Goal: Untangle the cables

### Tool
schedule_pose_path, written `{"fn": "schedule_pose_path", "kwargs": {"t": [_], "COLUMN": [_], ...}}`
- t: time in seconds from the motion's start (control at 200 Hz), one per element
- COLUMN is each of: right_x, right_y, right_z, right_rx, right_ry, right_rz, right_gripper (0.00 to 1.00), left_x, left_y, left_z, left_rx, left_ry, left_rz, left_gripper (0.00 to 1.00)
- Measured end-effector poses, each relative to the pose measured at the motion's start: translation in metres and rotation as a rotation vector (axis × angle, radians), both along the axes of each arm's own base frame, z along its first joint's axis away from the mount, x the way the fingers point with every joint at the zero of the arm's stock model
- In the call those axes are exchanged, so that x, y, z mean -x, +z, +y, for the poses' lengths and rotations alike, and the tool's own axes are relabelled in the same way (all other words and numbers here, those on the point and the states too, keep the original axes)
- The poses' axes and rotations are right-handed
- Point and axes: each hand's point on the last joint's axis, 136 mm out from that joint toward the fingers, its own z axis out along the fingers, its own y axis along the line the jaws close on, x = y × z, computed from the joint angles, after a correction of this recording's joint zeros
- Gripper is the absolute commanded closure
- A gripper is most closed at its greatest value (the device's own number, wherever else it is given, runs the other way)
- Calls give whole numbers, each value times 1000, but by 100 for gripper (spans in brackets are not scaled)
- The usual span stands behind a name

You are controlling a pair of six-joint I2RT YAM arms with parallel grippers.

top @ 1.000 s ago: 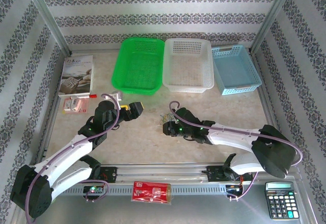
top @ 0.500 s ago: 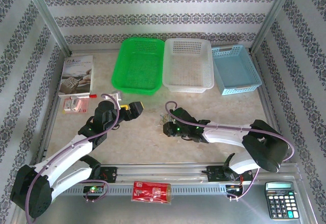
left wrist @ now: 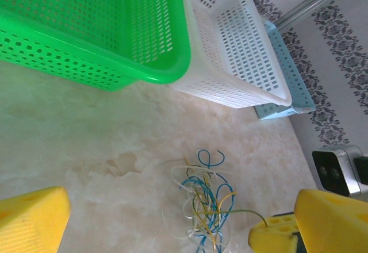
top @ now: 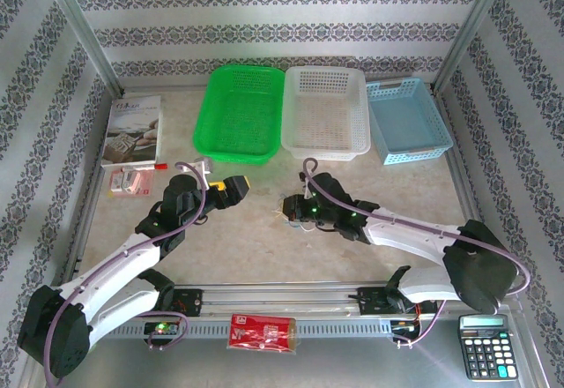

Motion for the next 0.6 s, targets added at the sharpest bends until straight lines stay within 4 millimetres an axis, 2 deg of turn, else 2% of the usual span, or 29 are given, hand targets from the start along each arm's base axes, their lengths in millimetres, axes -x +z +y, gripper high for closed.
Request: {"fn": "schedule_pose_path", "kwargs": {"t": [0.22, 0.445, 0.6], "right_x": [-10, -21, -23], "right_y": [18, 32, 34], "right_z": [1, 2, 1], "right_rx": [-100, -200, -233], "right_ry": [-45, -98, -116], "right_rz": [18, 38, 52], "right_gripper": [100, 100, 100], "left_x": [4, 22, 34], "left_y": [4, -6, -12], "left_z": [-20, -62, -86], "left_rx": [95, 143, 161], "left_ry": [-73, -212, -279], "left_rz": [11, 54, 59], "left_gripper": [18, 28, 36]}}
